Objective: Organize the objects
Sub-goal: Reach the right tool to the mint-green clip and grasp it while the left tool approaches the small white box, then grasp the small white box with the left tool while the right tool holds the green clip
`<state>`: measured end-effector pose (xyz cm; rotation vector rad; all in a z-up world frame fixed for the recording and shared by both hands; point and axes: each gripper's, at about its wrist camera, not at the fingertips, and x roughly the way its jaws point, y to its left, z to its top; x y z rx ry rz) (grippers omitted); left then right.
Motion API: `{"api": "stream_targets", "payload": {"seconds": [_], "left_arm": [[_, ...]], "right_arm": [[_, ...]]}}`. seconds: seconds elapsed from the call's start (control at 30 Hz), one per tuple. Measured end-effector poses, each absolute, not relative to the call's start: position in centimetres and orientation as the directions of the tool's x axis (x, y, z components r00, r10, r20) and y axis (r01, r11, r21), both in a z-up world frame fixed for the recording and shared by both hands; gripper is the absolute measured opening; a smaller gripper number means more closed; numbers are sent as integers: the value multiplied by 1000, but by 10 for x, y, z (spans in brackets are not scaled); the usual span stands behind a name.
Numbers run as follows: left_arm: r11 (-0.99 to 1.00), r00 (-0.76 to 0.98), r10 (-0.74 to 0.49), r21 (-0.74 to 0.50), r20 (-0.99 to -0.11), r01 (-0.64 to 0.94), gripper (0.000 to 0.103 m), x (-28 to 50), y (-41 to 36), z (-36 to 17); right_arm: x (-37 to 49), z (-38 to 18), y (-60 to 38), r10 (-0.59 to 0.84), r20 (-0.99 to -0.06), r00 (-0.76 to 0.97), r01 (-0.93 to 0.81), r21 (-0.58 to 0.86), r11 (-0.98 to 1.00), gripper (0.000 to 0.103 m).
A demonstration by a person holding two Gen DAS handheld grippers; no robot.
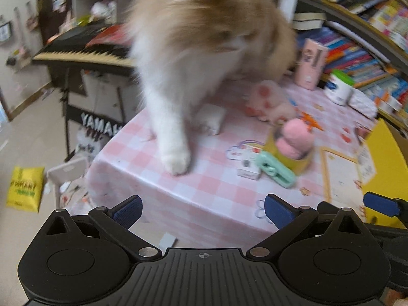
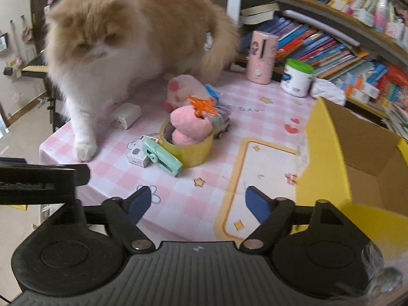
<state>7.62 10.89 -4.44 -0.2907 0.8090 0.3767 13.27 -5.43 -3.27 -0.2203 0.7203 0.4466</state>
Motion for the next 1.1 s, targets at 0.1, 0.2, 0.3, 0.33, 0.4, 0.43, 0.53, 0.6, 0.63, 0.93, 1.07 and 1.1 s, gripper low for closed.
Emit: {"api": "stream_targets", "payload": {"seconds": [0.1,0.2,0.3,0.33,0.4,0.43,0.53,0.6,0.63,0.93,1.07,1.1], "left_arm": [[879,612,243,-97,-753,-467,99,79,115,-46],[865,596,270,-81,-756,-495,95,84,119,-46],[849,573,296,-65,-764,-525,93,88,123,-47],[842,566,302,-64,-767,-535,93,88,125,-47],[831,554,309,-64,-773,-553,93,90,129,-48],[825,550,312,-66,-775,-561,93,91,130,-48],[818,542,320,-61,-777,-571,93,95,131,-49],[818,537,326,-53,-778,-573,93,98,129,-49],[818,536,327,-51,-779,-573,93,100,128,-49],[834,539,290,-68,-791,-547,87,127,125,-55],[871,558,247,-71,-792,-486,83,150,116,-61],[881,562,233,-72,-794,-467,81,157,113,-63]], "right_arm": [[151,-39,-43,356,-692,628,-516,-27,856,65],[165,-44,-31,402,-696,595,-573,-17,820,58],[176,-48,-16,446,-690,571,-635,-26,772,49],[180,-50,-11,458,-689,562,-655,-34,754,48],[187,-55,-1,477,-689,545,-690,-46,722,42],[191,-58,3,485,-692,535,-707,-52,705,41],[203,-67,15,492,-707,509,-741,-69,668,35],[207,-72,21,495,-717,490,-760,-74,646,33],[208,-74,23,496,-714,494,-766,-88,636,33],[226,-83,23,510,-745,429,-819,-83,567,24],[232,-78,6,508,-762,402,-807,-33,589,24],[232,-76,1,506,-763,402,-803,-29,595,24]]}}
